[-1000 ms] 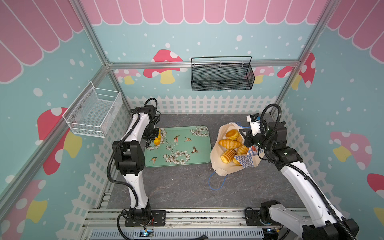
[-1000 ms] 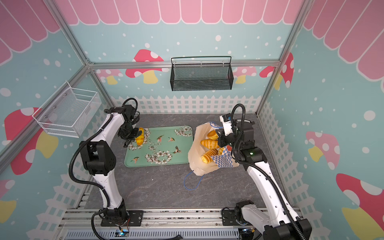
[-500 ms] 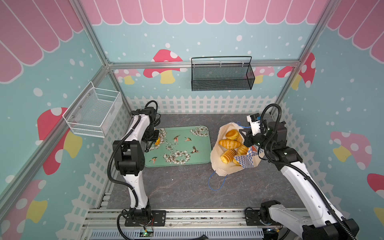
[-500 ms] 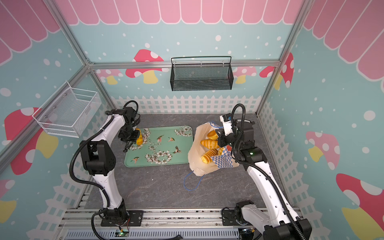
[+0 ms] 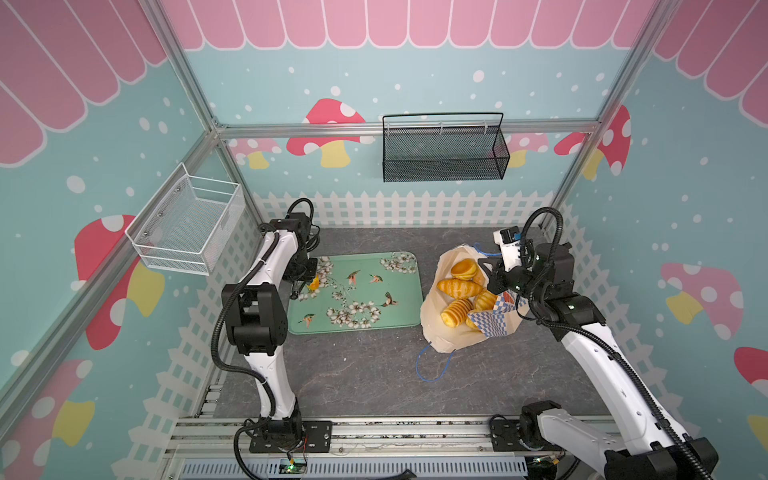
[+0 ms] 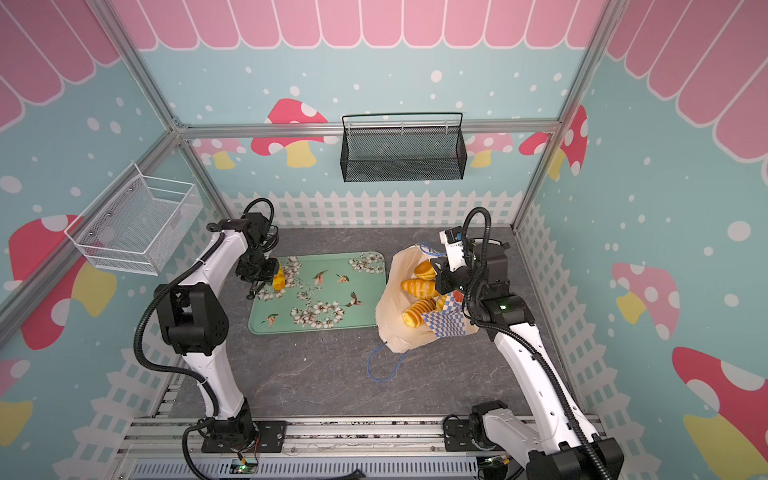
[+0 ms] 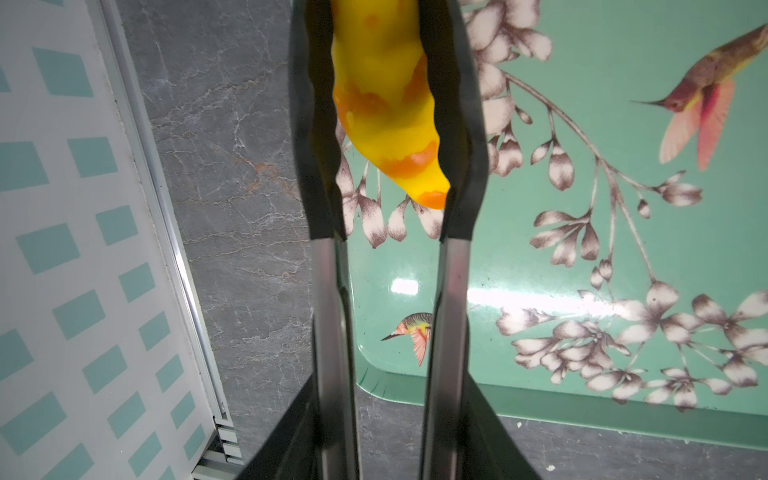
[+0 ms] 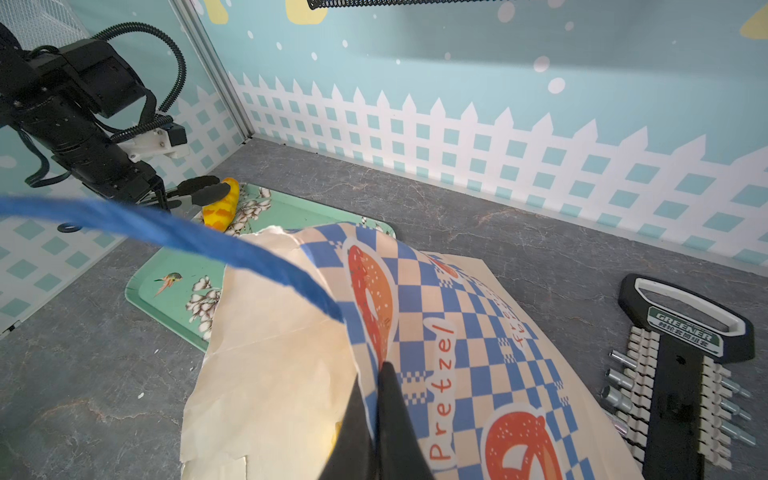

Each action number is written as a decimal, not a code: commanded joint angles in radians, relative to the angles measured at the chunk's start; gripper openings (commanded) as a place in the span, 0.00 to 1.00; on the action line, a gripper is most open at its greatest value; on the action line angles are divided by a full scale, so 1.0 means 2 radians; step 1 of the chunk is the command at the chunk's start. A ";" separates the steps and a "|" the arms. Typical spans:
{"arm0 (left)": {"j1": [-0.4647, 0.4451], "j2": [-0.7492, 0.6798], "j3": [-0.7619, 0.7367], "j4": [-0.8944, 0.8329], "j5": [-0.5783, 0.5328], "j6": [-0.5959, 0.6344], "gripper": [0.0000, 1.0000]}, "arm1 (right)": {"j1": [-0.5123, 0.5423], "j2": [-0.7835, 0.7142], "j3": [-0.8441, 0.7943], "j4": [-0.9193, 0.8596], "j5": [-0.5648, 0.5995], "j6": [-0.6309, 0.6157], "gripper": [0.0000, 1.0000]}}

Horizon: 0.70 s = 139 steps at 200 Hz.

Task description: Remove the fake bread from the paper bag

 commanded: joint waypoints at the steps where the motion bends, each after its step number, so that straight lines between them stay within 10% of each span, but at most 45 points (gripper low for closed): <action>1: 0.003 -0.023 0.001 0.013 0.001 0.000 0.44 | 0.002 0.002 0.016 0.000 -0.011 0.005 0.00; 139: -0.023 -0.069 -0.013 0.042 0.029 0.017 0.38 | 0.003 0.000 0.023 -0.009 -0.004 0.001 0.00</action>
